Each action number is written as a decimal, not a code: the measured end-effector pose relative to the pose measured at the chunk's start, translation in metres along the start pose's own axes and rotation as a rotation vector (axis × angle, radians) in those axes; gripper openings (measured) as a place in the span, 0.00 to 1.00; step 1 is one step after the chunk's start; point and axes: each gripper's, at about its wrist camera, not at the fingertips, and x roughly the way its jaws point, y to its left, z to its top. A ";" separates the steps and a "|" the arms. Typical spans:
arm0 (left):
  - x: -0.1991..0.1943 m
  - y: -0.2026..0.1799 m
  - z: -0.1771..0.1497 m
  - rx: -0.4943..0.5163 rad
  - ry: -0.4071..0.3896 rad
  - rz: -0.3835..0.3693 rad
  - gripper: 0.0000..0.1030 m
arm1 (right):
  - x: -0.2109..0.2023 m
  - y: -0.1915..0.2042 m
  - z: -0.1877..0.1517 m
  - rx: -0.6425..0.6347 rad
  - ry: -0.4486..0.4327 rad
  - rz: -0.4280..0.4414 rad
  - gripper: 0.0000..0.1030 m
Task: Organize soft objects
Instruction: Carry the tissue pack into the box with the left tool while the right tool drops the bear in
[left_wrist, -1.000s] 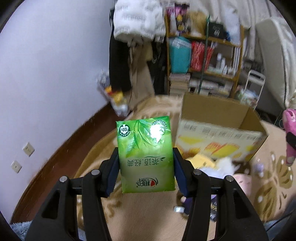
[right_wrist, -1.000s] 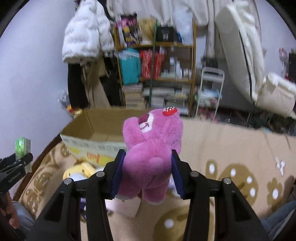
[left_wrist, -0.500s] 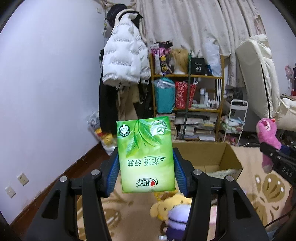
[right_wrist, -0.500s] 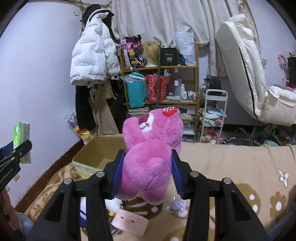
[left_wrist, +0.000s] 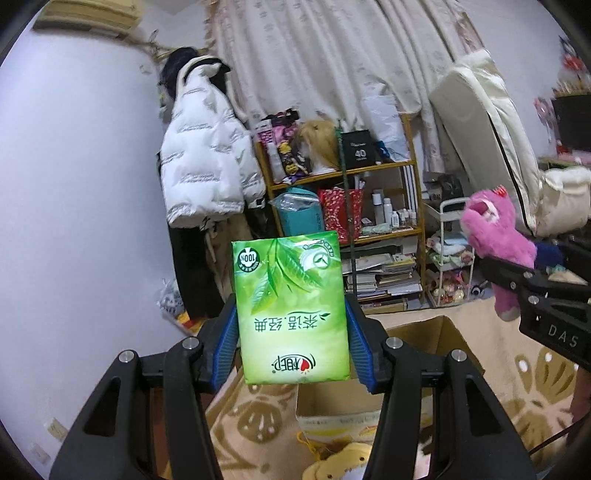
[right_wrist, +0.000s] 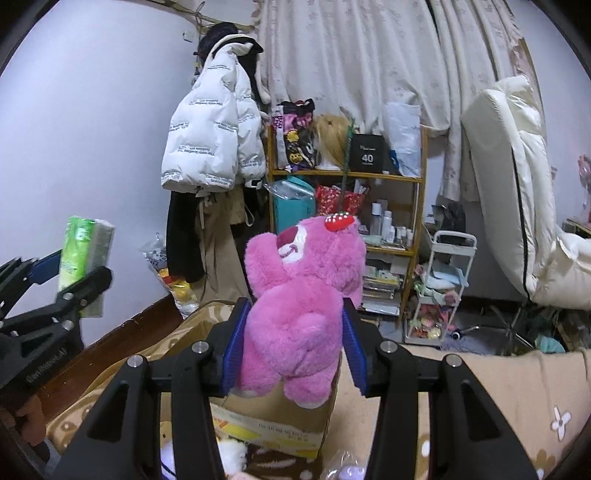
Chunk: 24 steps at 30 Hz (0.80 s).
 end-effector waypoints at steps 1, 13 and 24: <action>0.005 -0.002 0.000 0.010 0.002 -0.002 0.51 | 0.002 -0.001 0.000 0.000 -0.001 0.002 0.49; 0.051 -0.007 -0.037 -0.025 0.112 -0.033 0.51 | 0.042 -0.010 -0.022 0.054 0.074 0.029 0.50; 0.091 -0.006 -0.062 -0.082 0.198 -0.095 0.51 | 0.078 -0.023 -0.050 0.103 0.134 0.051 0.49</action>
